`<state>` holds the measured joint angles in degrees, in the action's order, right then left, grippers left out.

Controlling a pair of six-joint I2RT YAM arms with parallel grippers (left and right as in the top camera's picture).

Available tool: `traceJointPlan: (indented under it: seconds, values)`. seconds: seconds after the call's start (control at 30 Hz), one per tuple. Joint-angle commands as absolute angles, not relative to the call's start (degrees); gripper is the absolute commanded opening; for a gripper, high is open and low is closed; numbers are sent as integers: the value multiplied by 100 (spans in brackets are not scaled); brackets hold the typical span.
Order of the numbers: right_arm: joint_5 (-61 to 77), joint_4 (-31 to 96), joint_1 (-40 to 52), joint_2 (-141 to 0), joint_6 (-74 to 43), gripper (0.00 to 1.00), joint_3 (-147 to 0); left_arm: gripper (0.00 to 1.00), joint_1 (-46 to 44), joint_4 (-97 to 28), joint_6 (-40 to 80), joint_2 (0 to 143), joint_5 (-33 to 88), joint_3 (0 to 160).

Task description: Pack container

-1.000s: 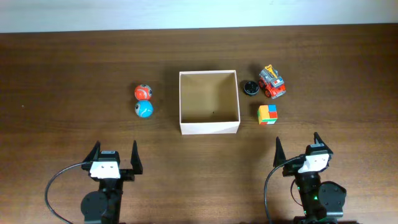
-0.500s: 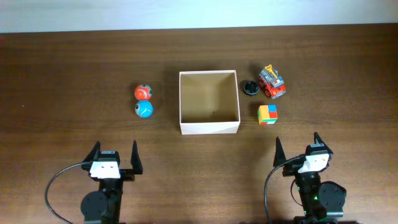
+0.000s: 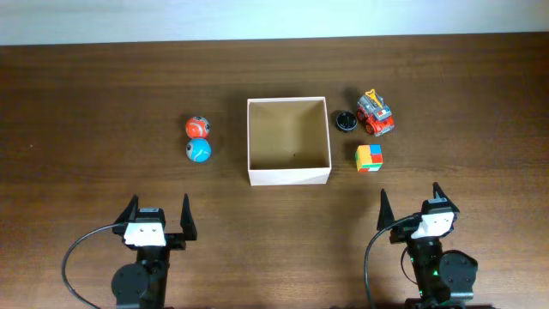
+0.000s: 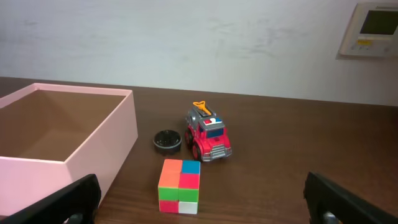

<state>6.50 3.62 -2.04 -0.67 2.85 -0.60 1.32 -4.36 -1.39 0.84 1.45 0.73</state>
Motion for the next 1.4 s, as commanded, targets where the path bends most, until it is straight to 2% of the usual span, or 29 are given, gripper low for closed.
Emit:
traceJointPlan:
  seconds: [0.0,0.63,0.97,1.37]
  values:
    - [556,408,-196,-19,279,99,-32,99,167,-464,-224,34,123,51]
    - [633,368,-193,-19,272,99,-32,99,167,-462,-224,34,123,51]
    - [1935,-82,-193,-21,257,99,-154,99,167,-462,-224,34,123,51]
    - [1361,980,-196,-716,309,99,-1393,99,167,-462,-224,34,123,51]
